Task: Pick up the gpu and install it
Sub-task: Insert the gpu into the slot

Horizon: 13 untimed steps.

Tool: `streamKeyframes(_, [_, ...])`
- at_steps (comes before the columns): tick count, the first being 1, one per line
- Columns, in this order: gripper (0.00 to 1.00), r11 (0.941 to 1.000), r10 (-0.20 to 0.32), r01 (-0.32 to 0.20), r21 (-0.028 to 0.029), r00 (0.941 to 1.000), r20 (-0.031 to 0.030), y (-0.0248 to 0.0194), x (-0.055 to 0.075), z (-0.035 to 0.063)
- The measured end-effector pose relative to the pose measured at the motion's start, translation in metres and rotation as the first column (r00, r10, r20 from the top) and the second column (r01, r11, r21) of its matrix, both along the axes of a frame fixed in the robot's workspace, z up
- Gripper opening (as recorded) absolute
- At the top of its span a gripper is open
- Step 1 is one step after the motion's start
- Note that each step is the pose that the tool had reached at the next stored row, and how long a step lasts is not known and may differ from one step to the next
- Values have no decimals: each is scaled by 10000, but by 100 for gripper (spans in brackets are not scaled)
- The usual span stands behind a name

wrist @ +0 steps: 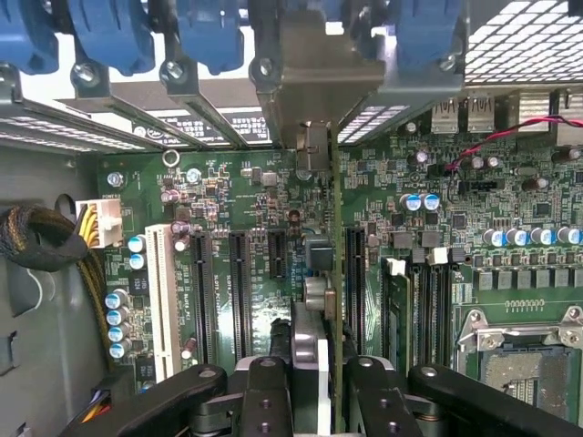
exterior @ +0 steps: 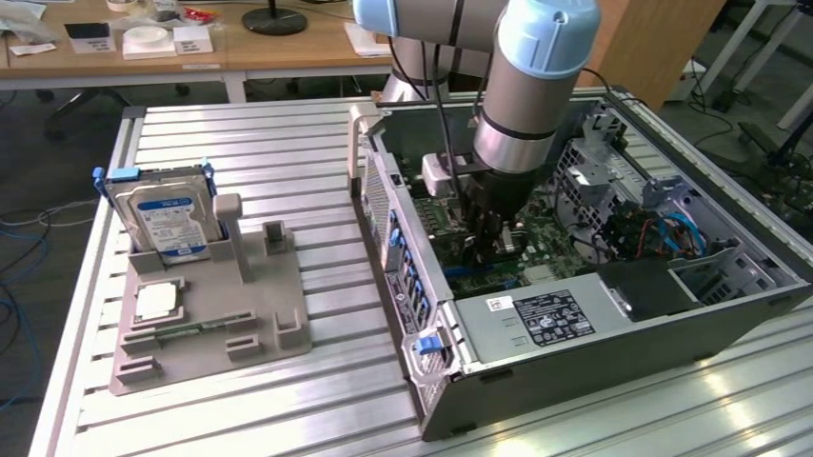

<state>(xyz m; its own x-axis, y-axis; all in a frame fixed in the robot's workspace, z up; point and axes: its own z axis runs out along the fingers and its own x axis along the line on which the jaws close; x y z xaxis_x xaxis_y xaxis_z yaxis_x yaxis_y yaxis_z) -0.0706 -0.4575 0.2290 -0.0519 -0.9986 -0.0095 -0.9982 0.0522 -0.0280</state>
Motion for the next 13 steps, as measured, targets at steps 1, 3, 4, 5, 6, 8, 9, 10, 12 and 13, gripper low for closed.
streamKeyframes(1, [28, 10000, 0, 0, 0, 10000, 0, 0, -1, -1])
streamKeyframes(3, [28, 10000, 0, 0, 2, 10000, 0, 0, -1, -8])
streamKeyframes(4, [28, 10000, 0, 0, 1, 10000, 0, 0, -1, -12])
streamKeyframes(5, [28, 10000, 0, 0, 1, 10000, 0, 0, -1, -18])
streamKeyframes(6, [28, 10000, 0, 0, 1, 10000, 0, 0, -1, -26])
streamKeyframes(8, [28, 10000, 0, 0, 0, 10000, 0, 0, -1, -39])
streamKeyframes(9, [28, 10000, 0, 0, -2, 10000, -1, 0, -2, -40])
streamKeyframes(10, [28, 10000, -3, 3, -2, 10000, 0, 0, -9, -40])
streamKeyframes(12, [28, 10000, -1, 1, 0, 10000, 1, 0, -16, -42])
streamKeyframes(13, [28, 10000, 0, 0, 0, 10000, 0, 0, -16, -44])
